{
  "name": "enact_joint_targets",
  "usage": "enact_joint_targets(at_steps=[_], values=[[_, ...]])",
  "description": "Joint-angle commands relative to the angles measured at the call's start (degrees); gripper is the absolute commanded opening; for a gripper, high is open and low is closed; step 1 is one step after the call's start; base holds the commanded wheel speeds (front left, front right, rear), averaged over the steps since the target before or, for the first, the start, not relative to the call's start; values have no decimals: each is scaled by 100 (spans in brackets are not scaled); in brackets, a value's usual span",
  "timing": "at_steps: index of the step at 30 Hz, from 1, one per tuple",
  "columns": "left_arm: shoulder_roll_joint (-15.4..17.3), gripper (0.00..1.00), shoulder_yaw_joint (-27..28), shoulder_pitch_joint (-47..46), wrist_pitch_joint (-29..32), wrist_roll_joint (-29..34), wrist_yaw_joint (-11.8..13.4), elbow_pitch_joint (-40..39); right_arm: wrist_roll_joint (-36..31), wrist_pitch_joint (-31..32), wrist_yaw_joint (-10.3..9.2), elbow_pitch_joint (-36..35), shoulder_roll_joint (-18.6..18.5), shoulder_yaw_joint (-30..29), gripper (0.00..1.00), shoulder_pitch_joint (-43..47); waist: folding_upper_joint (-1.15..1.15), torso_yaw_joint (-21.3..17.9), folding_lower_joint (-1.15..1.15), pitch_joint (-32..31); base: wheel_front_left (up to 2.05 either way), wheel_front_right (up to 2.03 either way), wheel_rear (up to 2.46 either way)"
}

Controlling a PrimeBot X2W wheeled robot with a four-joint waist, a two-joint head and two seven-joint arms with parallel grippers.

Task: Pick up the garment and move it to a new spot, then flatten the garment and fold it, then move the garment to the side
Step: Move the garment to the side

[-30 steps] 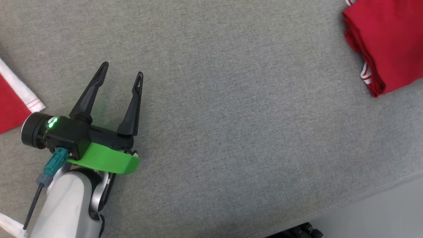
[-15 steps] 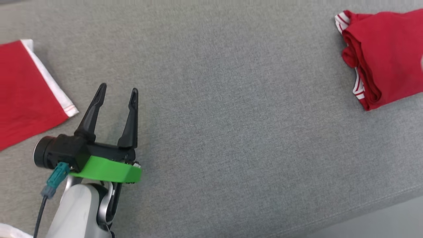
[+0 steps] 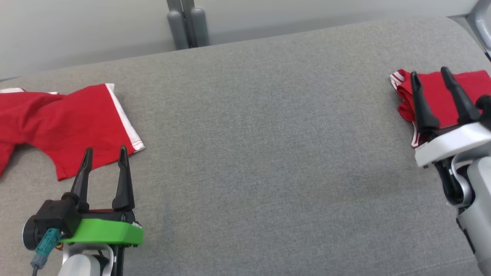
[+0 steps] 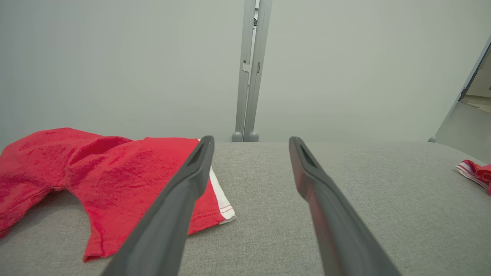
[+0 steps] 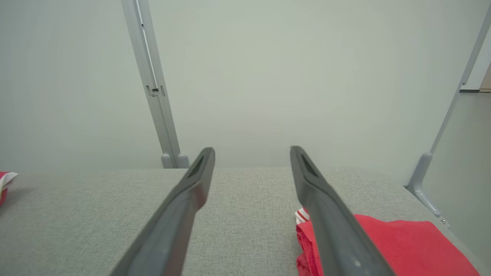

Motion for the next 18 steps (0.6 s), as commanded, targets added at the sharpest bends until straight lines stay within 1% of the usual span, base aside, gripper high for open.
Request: enact_joint_targets(at_steps=[1, 5, 8, 11, 16, 18], values=[[-16, 100, 20, 149, -37, 2, 21, 29, -43, -14, 0, -135, 87, -53, 100, 262, 0, 465, 0, -517, 0, 0, 0], [-78, 100, 63, 353, -45, -8, 2, 110, -156, -15, 1, -635, 284, -105, 100, 771, 0, 625, 0, -665, 0, 0, 0], [-159, 100, 63, 395, -43, 0, -99, 112, -253, -14, -1, -841, 394, -131, 100, 1192, 0, 772, 0, -694, 0, 0, 0], [-200, 100, 147, 496, -45, 58, -145, 178, -418, -14, 0, -962, 516, -180, 100, 1458, 0, 889, 0, -709, 0, 0, 0], [-278, 100, 217, 613, -44, 362, -229, 274, -786, -14, 0, -1012, 751, -179, 100, 2054, 0, 1054, 0, -833, 0, 0, 0], [-331, 100, 282, 661, -41, 461, -254, 279, -891, -15, 0, -1055, 886, -273, 100, 2225, 0, 1081, 0, -901, 0, 0, 0]])
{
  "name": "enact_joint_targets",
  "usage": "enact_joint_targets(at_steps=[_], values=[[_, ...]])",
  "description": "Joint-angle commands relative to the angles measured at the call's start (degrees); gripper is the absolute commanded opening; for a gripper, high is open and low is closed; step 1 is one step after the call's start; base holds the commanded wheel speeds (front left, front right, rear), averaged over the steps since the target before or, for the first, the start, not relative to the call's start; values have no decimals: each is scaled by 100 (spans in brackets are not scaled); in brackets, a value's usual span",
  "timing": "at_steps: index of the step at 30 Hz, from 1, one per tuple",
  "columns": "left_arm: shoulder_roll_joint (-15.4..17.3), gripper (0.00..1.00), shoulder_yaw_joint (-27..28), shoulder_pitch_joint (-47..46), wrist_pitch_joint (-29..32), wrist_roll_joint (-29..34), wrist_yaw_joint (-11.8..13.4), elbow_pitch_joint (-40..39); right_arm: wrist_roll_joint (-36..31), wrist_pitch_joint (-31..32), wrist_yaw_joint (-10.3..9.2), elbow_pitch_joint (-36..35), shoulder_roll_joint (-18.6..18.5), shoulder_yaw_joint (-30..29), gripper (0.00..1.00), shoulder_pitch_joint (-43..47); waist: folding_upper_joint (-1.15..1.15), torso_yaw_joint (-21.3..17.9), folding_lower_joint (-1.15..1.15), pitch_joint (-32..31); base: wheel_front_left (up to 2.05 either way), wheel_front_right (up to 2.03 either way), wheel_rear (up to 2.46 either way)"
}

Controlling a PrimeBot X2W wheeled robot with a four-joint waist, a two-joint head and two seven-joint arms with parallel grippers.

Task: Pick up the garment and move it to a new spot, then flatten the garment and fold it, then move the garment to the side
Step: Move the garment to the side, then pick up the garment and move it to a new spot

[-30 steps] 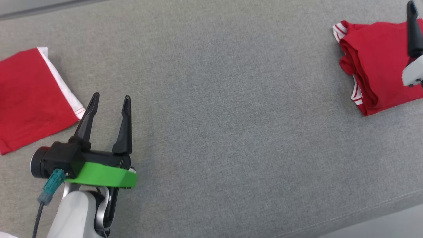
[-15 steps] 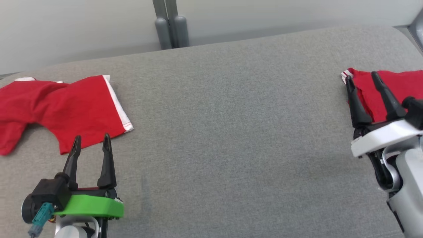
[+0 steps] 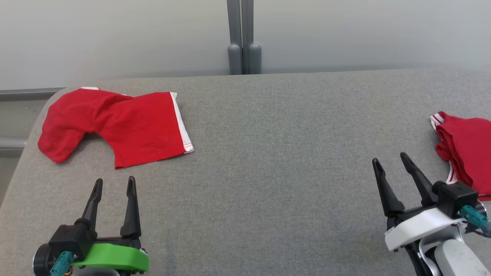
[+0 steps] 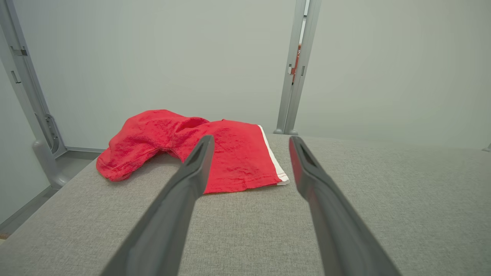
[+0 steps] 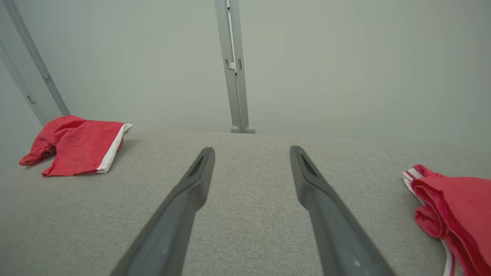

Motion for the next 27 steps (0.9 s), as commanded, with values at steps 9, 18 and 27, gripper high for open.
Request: enact_joint_targets(at_steps=[9, 18, 27], values=[[-191, 100, 280, 239, -15, 372, -106, 9, -466, -14, 1, -229, 473, -412, 100, 442, 0, 0, 0, -195, 0, 0, 0], [-300, 100, 395, 214, -15, 471, -188, 92, -630, -14, 1, -243, 530, -444, 100, 451, 0, -89, 0, -184, 0, 0, 0], [-356, 100, 429, 44, -16, 528, -251, 169, -577, -15, 1, -242, 584, -407, 100, 391, 0, 212, 0, -98, 0, 0, 0]])
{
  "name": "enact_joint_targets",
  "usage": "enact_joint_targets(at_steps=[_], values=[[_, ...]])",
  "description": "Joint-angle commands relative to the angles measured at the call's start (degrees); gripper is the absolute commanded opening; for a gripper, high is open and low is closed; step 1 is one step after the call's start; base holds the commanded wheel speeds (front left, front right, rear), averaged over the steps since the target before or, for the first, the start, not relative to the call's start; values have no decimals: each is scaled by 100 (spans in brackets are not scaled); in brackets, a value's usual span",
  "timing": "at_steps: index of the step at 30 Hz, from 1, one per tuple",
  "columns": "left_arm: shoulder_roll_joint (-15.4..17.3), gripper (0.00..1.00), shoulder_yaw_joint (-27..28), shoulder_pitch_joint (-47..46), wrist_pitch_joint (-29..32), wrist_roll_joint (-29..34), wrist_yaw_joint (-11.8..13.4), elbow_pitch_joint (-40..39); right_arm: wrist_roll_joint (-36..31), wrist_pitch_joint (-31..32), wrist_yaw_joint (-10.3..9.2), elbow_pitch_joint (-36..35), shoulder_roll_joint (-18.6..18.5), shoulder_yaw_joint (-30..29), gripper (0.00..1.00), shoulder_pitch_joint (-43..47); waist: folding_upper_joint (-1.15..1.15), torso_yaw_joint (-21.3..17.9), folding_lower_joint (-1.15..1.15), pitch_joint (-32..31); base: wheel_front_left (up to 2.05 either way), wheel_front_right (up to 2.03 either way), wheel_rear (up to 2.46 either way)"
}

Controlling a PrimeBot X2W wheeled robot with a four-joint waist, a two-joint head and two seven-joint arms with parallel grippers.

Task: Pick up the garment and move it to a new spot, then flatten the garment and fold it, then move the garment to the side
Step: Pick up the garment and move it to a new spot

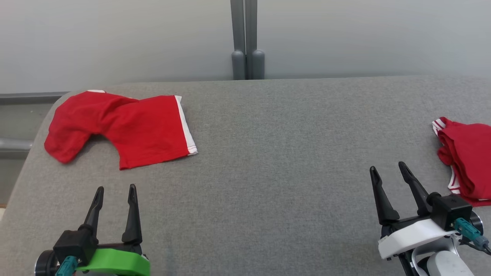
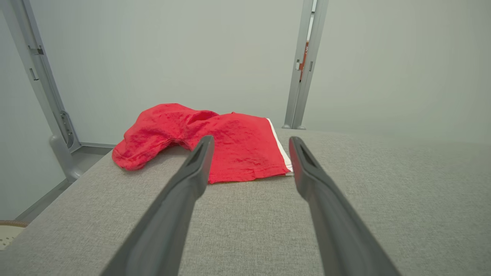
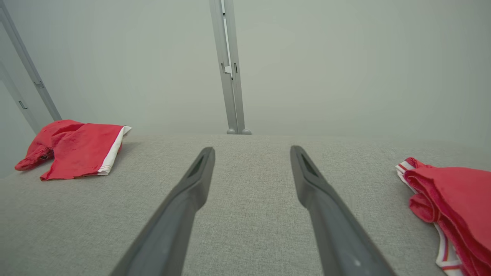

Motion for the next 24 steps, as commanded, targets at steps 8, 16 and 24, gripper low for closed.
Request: enact_joint_targets(at_steps=[8, 16, 24], values=[[-14, 100, 197, -108, -15, 2, -25, 58, 88, -14, 1, -6, 52, 80, 100, -76, 0, 887, 0, 55, 0, 0, 0], [-5, 100, 342, -49, -9, 31, -45, -2, 98, -14, 1, -9, 22, 58, 100, -40, 0, 1441, 0, 92, 0, 0, 0], [-7, 100, 448, 12, -8, 74, -57, -69, 99, -14, 1, -10, 62, 111, 100, -85, 0, 1538, 0, 65, 0, 0, 0]])
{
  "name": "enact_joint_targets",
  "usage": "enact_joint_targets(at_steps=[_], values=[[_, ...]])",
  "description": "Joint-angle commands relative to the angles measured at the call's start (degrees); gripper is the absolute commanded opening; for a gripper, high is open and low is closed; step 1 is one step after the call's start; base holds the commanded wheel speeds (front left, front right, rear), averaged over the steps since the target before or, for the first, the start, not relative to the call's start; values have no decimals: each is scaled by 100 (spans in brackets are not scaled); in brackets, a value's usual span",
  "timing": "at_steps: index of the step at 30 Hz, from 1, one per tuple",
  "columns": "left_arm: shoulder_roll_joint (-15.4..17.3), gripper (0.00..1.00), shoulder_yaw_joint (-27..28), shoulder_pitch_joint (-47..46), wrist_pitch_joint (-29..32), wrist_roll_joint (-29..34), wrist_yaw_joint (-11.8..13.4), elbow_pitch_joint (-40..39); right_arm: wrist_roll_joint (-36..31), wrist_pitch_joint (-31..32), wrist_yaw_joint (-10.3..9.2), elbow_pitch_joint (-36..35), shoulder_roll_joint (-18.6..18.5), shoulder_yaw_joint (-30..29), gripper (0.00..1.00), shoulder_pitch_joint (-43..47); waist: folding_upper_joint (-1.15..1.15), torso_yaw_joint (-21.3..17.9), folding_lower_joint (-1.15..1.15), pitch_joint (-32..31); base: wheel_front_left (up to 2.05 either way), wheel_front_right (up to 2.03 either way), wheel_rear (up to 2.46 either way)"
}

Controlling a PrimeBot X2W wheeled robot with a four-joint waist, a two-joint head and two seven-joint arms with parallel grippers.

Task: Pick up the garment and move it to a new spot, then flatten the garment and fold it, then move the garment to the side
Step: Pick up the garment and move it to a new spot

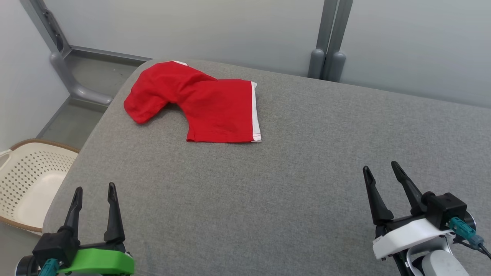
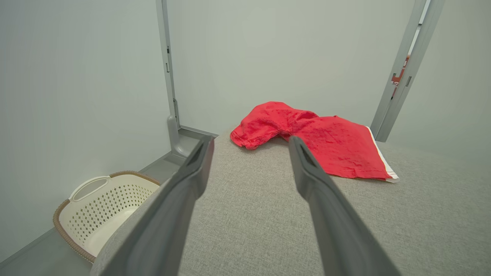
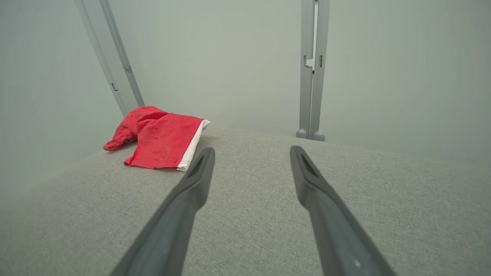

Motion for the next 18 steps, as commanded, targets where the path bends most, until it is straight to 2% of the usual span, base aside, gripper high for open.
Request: enact_joint_targets(at_steps=[1, 9, 18], values=[[16, 100, 15, 31, 0, 31, -35, -27, 23, -14, 1, -11, 2, 8, 100, -49, 0, -2, 0, -3, 0, 0, 0], [30, 100, 43, -208, 61, -52, 5, 79, 59, -14, 1, -22, 2, 77, 100, -113, 0, -212, 0, 88, 0, 0, 0], [381, 100, -360, -1236, 1116, -334, -67, 109, 23, -14, 1, -130, -56, 86, 100, -449, 0, -921, 0, 627, 0, 0, 0]])
